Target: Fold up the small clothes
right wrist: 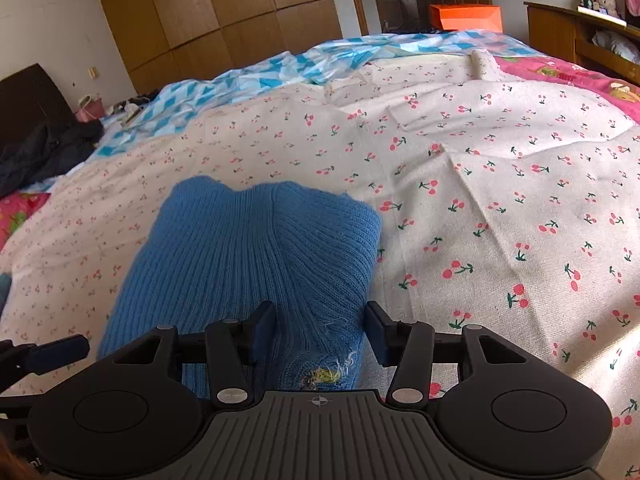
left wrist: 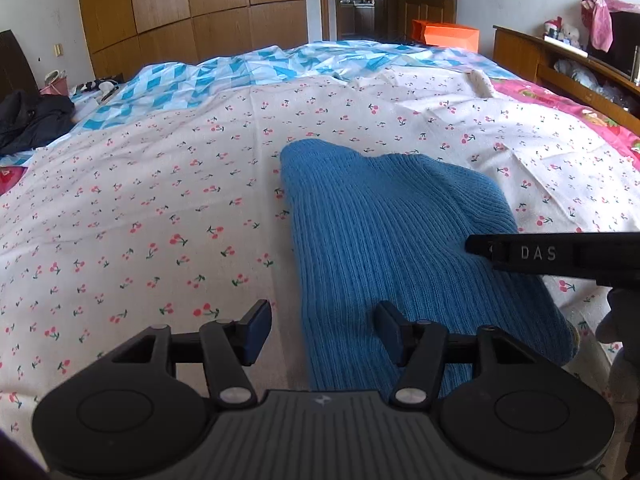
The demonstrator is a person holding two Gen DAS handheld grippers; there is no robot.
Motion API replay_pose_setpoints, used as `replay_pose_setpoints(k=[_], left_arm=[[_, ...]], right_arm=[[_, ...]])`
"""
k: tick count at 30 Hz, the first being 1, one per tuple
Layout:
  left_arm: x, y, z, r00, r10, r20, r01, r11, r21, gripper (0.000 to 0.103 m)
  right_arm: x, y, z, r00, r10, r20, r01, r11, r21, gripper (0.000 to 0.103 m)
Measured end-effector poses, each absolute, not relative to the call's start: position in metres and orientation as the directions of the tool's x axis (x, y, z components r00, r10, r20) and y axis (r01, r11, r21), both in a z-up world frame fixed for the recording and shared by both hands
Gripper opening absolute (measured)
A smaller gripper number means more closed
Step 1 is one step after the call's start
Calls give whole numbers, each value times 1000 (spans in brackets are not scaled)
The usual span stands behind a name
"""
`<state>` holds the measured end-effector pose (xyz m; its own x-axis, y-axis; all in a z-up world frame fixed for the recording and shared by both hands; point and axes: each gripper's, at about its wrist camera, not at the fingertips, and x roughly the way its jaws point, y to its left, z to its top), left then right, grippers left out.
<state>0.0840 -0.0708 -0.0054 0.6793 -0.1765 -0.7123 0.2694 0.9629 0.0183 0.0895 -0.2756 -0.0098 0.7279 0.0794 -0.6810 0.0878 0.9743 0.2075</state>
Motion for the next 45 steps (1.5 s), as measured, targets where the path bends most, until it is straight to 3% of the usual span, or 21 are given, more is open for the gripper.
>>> replay_pose_setpoints(k=[5,9,15,19,24,45], left_arm=[[66,-70,-3,681,-183,-709,273,962,13,62],[69,-76,-21,631,-163,-758,293,955,38,63],[63,-64,-16,641,-204,-740,281,959,-21,63],[63,-59,-19,628,-227,-745,268,961,-68,63],[58,-59,-15,639,-248,-728,285,956,-76,62],[48,-61,-11,652,-225,-724,276,960,-49,69]], right_arm=[[67,-278,2,785,73,-615,97,966,238,48],[47,-267,-10,751,46,-658,83,983,164,49],[36,-259,-6,781,12,-625,88,988,129,49],[36,-251,-14,753,-10,-658,75,995,70,52],[24,-250,-5,794,-7,-607,83,992,98,52],[10,-238,-1,803,-5,-597,62,995,75,52]])
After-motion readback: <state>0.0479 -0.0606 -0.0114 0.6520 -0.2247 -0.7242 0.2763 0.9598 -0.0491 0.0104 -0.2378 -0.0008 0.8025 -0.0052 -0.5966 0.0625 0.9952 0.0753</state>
